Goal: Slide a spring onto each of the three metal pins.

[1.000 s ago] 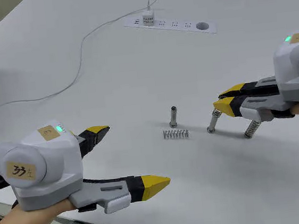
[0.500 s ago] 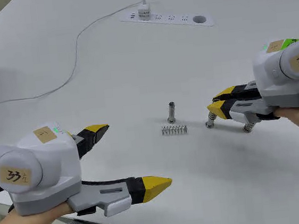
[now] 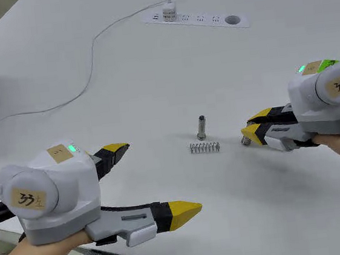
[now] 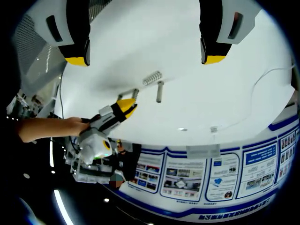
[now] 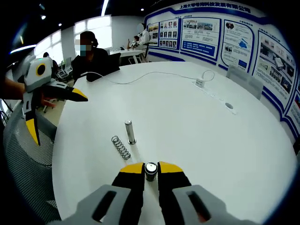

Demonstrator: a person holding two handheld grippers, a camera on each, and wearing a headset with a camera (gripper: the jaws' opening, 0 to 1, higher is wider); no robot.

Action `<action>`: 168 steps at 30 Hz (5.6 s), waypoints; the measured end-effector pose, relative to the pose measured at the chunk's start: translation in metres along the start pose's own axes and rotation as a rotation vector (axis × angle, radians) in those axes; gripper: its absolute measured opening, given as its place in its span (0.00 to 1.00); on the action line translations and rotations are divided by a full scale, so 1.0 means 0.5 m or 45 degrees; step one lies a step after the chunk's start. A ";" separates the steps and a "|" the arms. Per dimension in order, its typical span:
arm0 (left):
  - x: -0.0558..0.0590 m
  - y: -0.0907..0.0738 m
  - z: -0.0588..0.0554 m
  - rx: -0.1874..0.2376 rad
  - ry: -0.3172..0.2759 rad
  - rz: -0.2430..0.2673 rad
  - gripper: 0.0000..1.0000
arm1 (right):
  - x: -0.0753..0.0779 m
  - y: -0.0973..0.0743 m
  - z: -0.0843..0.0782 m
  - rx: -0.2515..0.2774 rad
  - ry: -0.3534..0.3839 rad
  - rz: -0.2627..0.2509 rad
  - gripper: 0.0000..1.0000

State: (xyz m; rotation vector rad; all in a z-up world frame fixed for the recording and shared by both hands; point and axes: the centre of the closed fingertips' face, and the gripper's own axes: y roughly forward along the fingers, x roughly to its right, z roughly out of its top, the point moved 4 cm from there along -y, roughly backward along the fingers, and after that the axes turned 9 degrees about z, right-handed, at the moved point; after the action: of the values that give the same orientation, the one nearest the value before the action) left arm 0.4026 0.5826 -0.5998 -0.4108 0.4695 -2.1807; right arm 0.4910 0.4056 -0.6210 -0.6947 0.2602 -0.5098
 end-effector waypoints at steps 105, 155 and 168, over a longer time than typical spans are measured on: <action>0.011 0.004 0.002 0.005 0.017 -0.062 0.94 | -0.095 0.014 0.051 -0.113 -0.240 0.269 0.11; 0.138 0.058 0.103 -0.047 0.423 -0.584 0.19 | -0.205 -0.097 0.050 0.093 -0.361 0.508 0.11; 0.159 0.055 0.106 -0.021 0.544 -0.633 0.11 | -0.206 -0.104 0.040 0.076 -0.396 0.510 0.11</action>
State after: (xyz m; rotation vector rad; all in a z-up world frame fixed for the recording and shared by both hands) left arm 0.3982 0.4935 -0.5561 -0.0621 0.6715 -2.7654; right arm 0.3928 0.4369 -0.5649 -0.6336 0.0863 -0.0242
